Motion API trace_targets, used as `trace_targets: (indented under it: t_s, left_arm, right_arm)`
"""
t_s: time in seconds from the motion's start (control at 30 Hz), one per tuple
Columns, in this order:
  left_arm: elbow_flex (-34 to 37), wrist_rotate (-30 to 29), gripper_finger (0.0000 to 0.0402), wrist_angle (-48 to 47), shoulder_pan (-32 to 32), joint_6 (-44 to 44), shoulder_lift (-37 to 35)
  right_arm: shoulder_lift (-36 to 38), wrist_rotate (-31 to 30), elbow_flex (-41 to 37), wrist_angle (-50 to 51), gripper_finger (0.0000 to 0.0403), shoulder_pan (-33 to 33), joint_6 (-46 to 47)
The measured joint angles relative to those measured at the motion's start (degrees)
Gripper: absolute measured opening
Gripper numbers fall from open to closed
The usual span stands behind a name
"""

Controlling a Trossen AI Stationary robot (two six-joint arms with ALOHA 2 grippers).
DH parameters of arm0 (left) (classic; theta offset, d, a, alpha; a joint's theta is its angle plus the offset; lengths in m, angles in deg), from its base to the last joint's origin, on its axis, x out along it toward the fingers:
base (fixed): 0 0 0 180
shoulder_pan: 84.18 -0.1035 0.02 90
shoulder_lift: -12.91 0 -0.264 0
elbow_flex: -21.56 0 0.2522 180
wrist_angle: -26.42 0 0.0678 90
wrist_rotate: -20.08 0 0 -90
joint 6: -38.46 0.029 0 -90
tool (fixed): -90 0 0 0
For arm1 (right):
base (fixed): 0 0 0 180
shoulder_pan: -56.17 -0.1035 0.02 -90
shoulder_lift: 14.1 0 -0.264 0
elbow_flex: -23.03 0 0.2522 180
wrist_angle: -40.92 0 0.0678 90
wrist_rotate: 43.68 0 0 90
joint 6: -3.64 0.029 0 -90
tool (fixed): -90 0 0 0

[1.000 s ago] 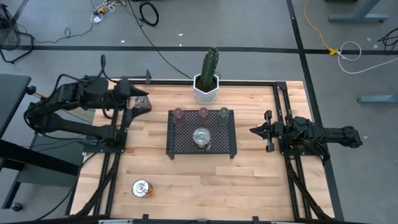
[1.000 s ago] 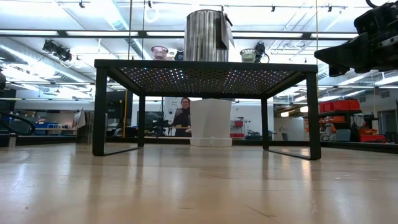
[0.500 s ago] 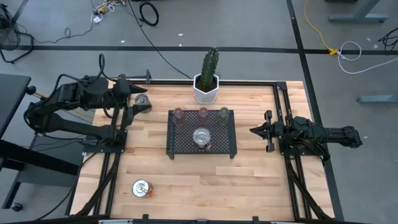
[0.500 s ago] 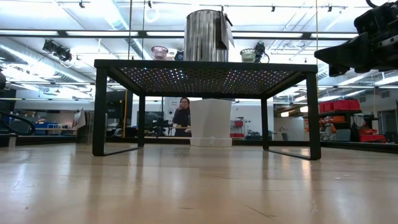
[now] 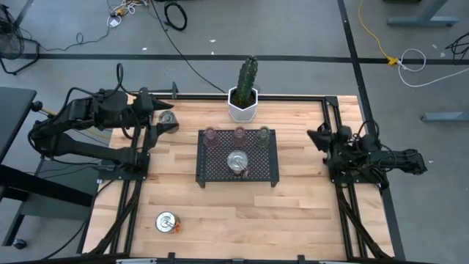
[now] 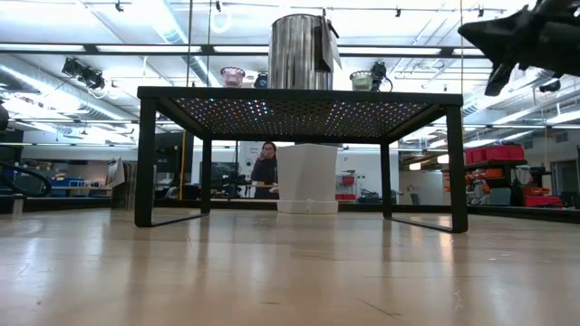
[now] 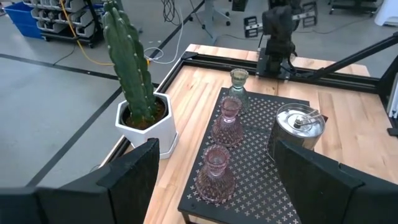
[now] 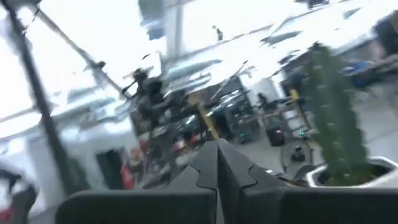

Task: Pick & Place candle stick holders
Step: Adjust the silver scented candle on the shelf

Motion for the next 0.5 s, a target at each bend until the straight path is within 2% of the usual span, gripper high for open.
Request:
trace_targets:
  t_s: [0.07, 0.27, 0.5]
  left_arm:
    - [0.00, 0.00, 0.0319, 0.16, 0.00, 0.04, 0.00]
    - [0.00, 0.00, 0.0319, 0.24, 0.00, 0.30, 0.00]
    - [0.00, 0.00, 0.0319, 0.32, 0.00, 0.96, -0.52]
  right_arm:
    - [0.00, -1.88, 0.00, -0.28, 0.0002, 0.00, 1.35]
    - [-1.98, -1.95, 1.89, -0.28, 0.0002, 0.00, 4.72]
    - [-11.14, -0.53, 10.10, 1.75, 0.0002, -0.04, -0.62]
